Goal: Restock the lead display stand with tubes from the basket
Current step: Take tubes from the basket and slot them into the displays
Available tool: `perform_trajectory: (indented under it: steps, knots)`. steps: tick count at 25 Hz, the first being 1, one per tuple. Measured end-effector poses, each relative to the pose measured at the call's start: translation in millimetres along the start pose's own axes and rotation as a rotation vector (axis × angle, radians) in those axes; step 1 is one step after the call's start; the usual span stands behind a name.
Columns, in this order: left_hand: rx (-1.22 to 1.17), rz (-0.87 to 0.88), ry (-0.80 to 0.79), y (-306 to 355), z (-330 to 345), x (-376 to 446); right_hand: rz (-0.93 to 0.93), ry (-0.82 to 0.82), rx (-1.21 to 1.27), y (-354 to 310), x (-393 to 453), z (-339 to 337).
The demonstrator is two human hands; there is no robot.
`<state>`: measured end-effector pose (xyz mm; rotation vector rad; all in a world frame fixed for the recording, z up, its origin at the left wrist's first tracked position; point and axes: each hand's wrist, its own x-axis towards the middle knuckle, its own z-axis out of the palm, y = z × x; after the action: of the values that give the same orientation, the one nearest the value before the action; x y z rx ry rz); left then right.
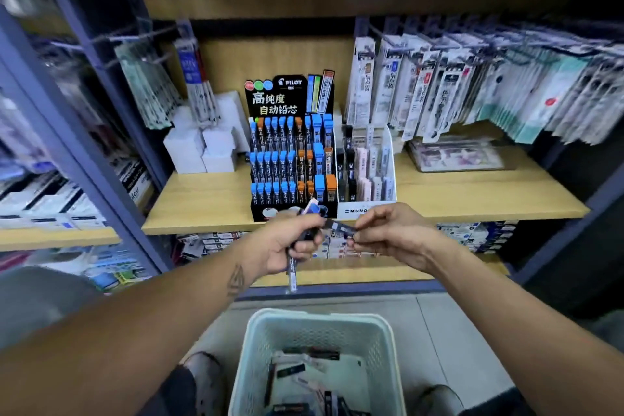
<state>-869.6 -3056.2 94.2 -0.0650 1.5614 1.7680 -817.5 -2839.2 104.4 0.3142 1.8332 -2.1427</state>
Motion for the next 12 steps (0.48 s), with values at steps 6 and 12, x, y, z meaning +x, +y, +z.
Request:
perform_trajectory:
  steps: [6, 12]
  knots:
    - [-0.018, 0.167, 0.036, 73, 24, 5, -0.254, -0.034, -0.377, -53, 6, 17]
    - [0.051, 0.292, 0.165, 111, 28, 34, -0.358, 0.028, -0.447, -97, 26, 2]
